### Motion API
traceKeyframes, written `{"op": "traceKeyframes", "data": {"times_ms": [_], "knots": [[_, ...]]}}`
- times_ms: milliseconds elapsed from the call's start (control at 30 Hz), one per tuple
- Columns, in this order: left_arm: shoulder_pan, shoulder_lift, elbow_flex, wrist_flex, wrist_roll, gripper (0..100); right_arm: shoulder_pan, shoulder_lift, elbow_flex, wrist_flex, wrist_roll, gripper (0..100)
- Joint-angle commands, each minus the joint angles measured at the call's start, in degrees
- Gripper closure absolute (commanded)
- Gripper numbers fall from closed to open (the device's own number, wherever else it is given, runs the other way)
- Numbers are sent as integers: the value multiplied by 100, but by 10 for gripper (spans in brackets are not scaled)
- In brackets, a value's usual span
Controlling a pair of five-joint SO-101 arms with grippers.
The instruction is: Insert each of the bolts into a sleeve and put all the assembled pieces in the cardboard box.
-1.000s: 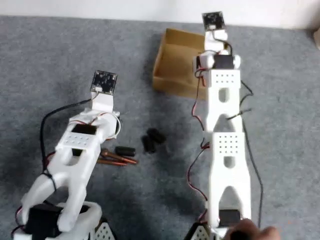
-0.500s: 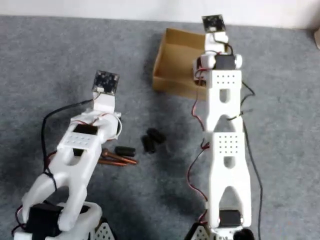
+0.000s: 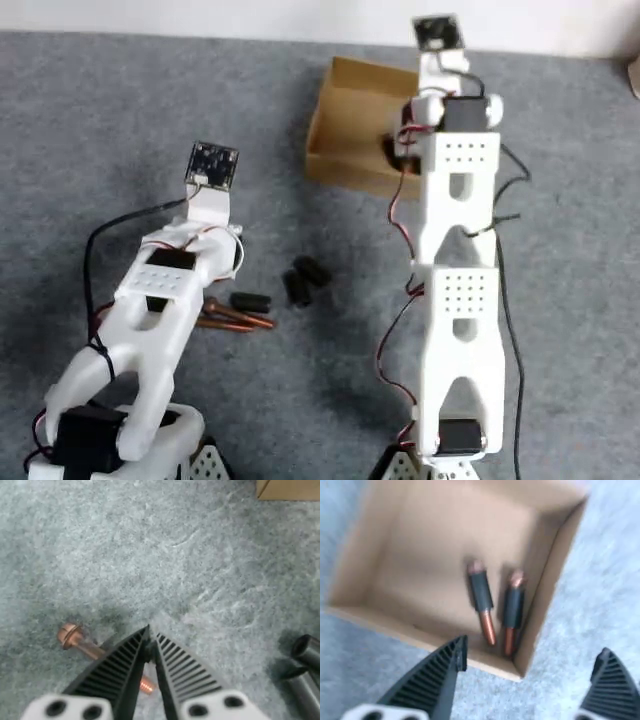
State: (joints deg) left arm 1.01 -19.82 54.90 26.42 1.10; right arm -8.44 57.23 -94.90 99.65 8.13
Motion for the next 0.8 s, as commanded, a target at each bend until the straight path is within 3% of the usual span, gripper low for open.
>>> {"op": "traceKeyframes", "data": {"times_ms": [0,267,400,567,767], "knots": [[119,-22,-233,-114,18,993,92,-1130,-514,154,-440,649],[75,-66,-233,-114,44,993,-198,-3090,-22,163,-615,649],[-4,-75,-251,-105,53,993,-382,-4488,1086,163,-607,649],[-145,-673,-171,141,53,993,-1015,-6519,3574,154,-607,649],[-971,-2826,435,800,536,992,-2132,-8734,7785,-145,-290,649]]}}
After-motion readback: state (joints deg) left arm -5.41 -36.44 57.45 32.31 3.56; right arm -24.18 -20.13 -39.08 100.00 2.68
